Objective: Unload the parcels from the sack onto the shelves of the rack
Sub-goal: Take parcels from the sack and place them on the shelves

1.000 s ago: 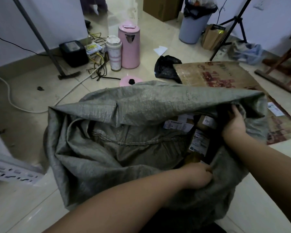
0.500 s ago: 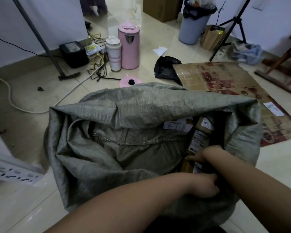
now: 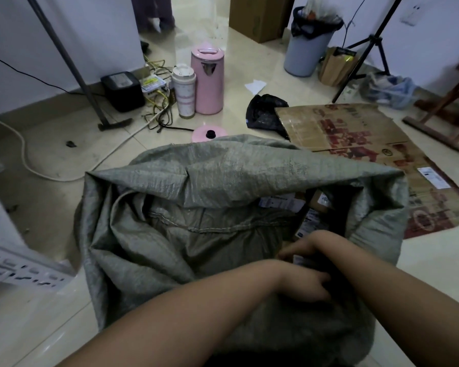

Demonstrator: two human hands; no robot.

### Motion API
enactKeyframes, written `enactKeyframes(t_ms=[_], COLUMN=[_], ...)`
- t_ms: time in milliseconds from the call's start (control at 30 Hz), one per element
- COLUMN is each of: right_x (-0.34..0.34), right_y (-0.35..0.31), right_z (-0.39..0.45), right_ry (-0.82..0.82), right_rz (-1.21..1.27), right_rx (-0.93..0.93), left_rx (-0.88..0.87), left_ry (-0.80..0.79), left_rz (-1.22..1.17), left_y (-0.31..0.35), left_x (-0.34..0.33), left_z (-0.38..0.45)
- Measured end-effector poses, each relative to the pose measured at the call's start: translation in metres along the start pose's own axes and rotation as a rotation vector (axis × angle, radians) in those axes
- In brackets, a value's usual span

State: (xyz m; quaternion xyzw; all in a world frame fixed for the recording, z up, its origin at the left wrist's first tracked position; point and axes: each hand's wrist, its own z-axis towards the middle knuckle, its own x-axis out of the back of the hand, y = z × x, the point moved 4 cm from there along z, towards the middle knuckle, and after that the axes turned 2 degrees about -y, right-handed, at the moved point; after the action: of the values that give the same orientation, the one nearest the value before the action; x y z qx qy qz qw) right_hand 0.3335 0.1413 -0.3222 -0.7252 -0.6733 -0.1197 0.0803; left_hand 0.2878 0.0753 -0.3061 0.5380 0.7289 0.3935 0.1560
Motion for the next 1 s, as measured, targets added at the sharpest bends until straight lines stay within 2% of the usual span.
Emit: enactKeyframes(t_ms=[67, 133, 200, 233, 333, 400, 467, 533, 667, 800, 867, 933, 1000], right_x=[0.005, 0.018, 0.032, 0.038, 0.052, 0.062, 0.074, 0.081, 0.085, 0.078, 0.079, 0.084, 0.086], right_y=[-0.004, -0.011, -0.021, -0.028, -0.050, -0.068, -0.085, -0.100, -0.119, -0.123, -0.124, -0.120, -0.113], right_z=[-0.001, -0.005, -0.009, -0.012, -0.020, -0.027, -0.030, -0.031, -0.035, -0.033, -0.028, -0.019, -0.011], right_ry=[0.007, 0.109, 0.227, 0.264, 0.358, 0.410, 0.422, 0.361, 0.247, 0.260, 0.358, 0.484, 0.484], right_rz=[-0.007, -0.061, -0.101, -0.116, -0.071, -0.016, 0.093, 0.228, 0.346, 0.423, 0.492, 0.607, 0.728], right_rx=[-0.004, 0.047, 0.125, 0.160, 0.266, 0.345, 0.391, 0.423, 0.391, 0.350, 0.417, 0.497, 0.542], left_rx=[0.038, 0.055, 0.054, 0.058, 0.129, 0.191, 0.241, 0.255, 0.097, 0.155, 0.165, 0.149, 0.135], left_ry=[-0.079, -0.131, -0.064, 0.051, 0.590, 0.765, 0.722, 0.628, 0.452, 0.514, 0.536, 0.586, 0.628], left_rz=[-0.087, -0.325, -0.492, -0.579, -0.796, -0.792, -0.719, -0.728, -0.911, -0.846, -0.831, -0.970, -1.158], left_y=[-0.012, -0.026, -0.046, -0.058, -0.100, -0.125, -0.143, -0.154, -0.152, -0.150, -0.150, -0.153, -0.159], left_x=[0.017, 0.044, 0.077, 0.094, 0.132, 0.137, 0.133, 0.127, 0.122, 0.127, 0.127, 0.126, 0.124], left_z=[-0.007, -0.024, -0.043, -0.055, -0.085, -0.100, -0.105, -0.112, -0.115, -0.121, -0.124, -0.130, -0.136])
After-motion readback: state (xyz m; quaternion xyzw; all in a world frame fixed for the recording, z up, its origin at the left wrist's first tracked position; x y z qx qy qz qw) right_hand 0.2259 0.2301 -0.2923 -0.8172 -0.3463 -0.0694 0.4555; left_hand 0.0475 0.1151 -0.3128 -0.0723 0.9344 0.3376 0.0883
